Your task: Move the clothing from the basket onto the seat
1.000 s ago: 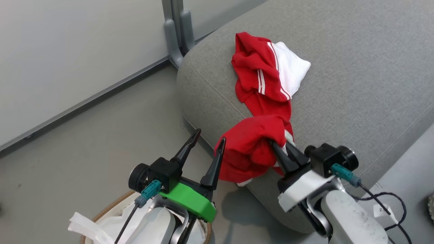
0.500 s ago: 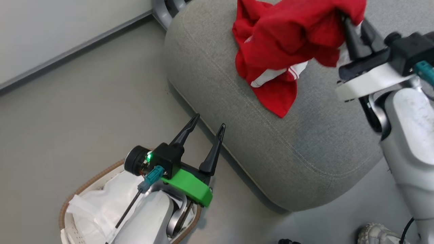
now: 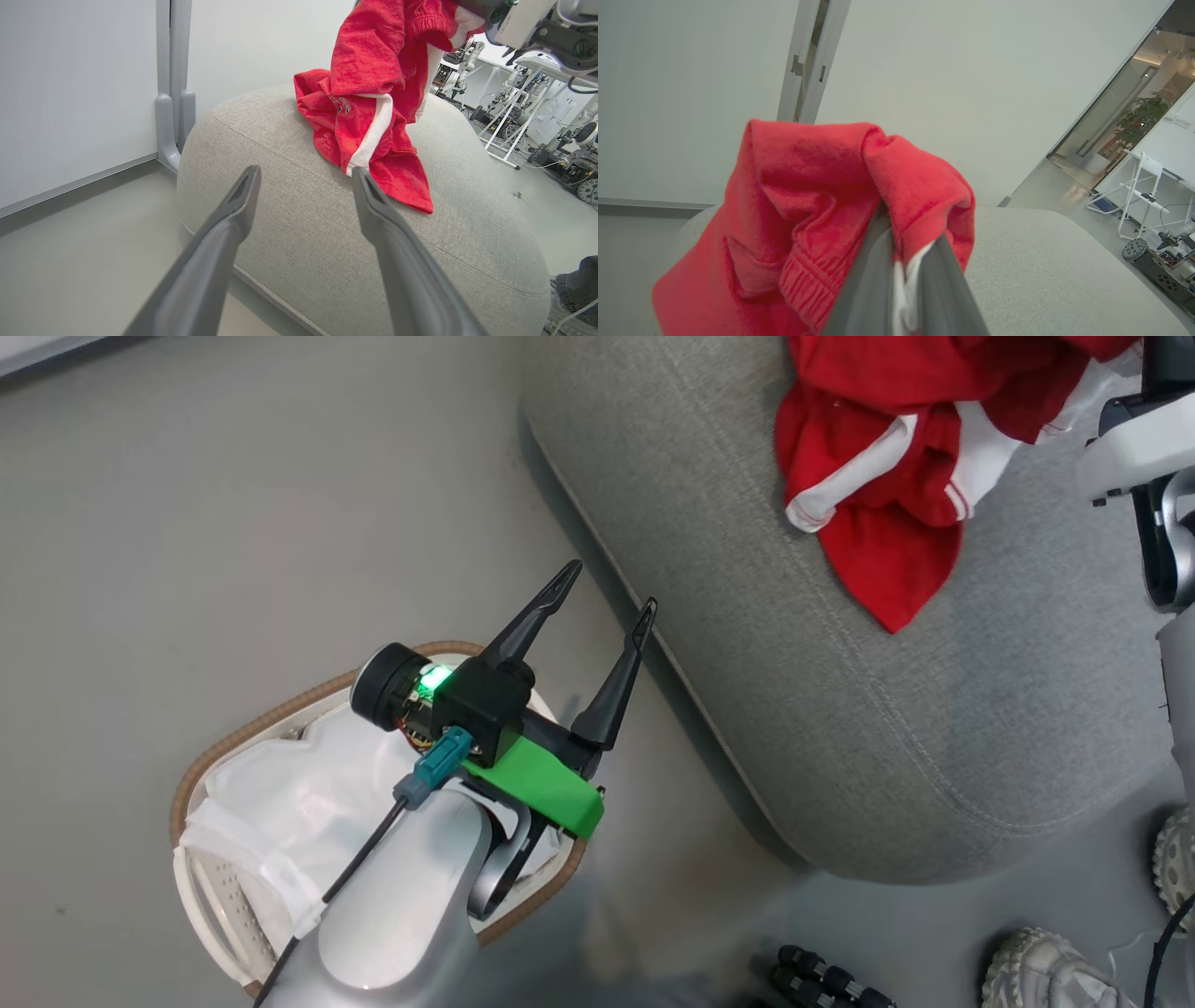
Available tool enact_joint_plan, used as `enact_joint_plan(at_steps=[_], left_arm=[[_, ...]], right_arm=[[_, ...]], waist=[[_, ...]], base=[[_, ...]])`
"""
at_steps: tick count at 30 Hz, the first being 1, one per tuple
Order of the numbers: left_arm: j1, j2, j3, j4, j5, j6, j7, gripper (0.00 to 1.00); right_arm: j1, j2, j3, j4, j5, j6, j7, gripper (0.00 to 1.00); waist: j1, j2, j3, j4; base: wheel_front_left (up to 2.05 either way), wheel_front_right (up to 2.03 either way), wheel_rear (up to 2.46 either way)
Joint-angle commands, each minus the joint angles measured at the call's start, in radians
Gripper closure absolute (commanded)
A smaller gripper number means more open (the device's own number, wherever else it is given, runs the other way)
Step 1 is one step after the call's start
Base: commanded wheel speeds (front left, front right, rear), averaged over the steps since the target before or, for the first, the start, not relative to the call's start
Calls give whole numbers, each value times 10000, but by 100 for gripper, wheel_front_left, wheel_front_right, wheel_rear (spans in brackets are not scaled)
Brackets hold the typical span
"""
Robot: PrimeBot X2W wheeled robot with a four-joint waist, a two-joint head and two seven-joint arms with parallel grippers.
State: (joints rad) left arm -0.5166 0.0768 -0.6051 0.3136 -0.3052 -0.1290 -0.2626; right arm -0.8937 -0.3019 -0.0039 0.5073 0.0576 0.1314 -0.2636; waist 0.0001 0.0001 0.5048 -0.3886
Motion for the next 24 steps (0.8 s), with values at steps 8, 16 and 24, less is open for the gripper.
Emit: enact_joint_plan(at_steps=[8,16,24], left_arm=[[-440,-36,114,-2,107,-32,-32,0],[-91,13,577,38,187,-32,-32,0],[415,-102,1063,34,101,-32,-32,0]], right_arm=[[211,339,-1598,1548,-1035,-14,-14,100],[624,613,-2378,2170,-1463,-14,-13,13],[1953,1050,-2533,1381,-945,-14,-14,0]], waist=[[-1,-1,1374,1471],[-1,-1,1088,1503],[-1,-1,-68,1286]], base=[[0,0,0],[0,0,0],[0,0,0]])
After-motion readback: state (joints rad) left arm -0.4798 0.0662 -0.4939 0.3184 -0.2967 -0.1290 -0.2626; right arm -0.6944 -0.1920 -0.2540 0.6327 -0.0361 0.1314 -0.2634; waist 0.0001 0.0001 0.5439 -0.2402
